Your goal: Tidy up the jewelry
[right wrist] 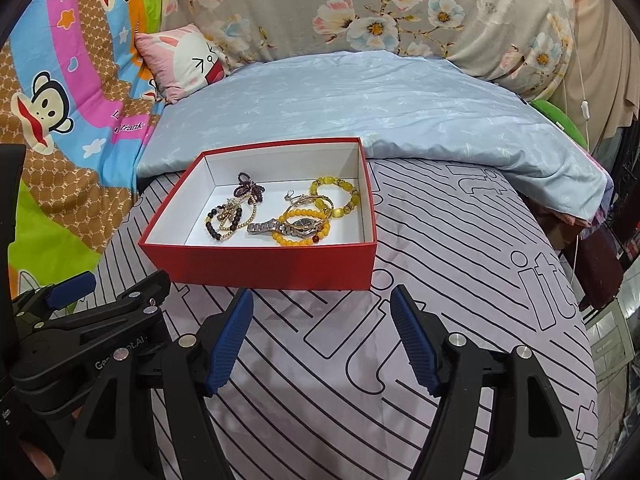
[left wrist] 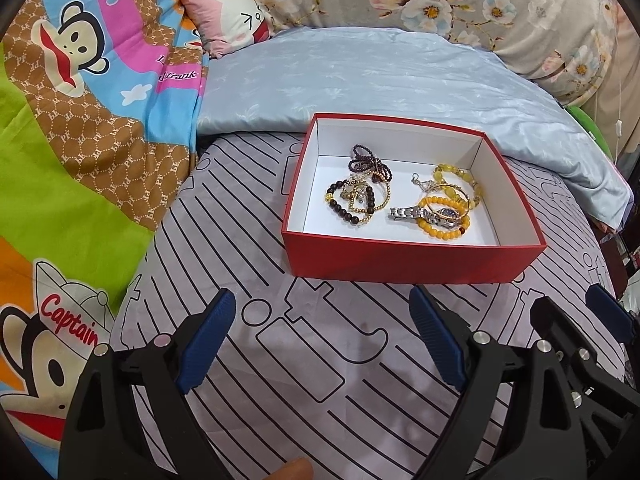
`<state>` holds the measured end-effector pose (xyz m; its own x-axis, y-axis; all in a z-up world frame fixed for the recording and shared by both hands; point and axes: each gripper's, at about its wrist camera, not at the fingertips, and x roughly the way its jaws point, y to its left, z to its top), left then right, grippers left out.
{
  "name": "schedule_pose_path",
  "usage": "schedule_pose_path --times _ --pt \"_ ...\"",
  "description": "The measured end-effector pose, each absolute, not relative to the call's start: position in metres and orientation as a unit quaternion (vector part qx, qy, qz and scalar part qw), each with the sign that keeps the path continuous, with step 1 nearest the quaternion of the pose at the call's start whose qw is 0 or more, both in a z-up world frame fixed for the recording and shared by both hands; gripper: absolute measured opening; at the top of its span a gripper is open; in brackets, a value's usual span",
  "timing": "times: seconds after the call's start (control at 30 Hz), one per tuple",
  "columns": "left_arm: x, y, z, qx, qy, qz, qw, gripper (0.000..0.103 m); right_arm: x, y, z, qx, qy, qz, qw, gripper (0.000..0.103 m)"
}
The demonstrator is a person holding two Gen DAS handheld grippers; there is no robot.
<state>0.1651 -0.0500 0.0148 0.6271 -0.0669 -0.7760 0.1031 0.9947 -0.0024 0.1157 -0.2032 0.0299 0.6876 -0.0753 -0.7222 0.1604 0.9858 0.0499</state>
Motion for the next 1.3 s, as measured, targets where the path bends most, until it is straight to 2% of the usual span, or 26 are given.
schedule_pose_path --times 1.3 --pt "0.1635 -0.0484 0.0147 0.024 0.427 -0.045 0.903 0.086 0.1153 -0.2028 0.0299 0.055 0.390 -0.064 0.917 0.070"
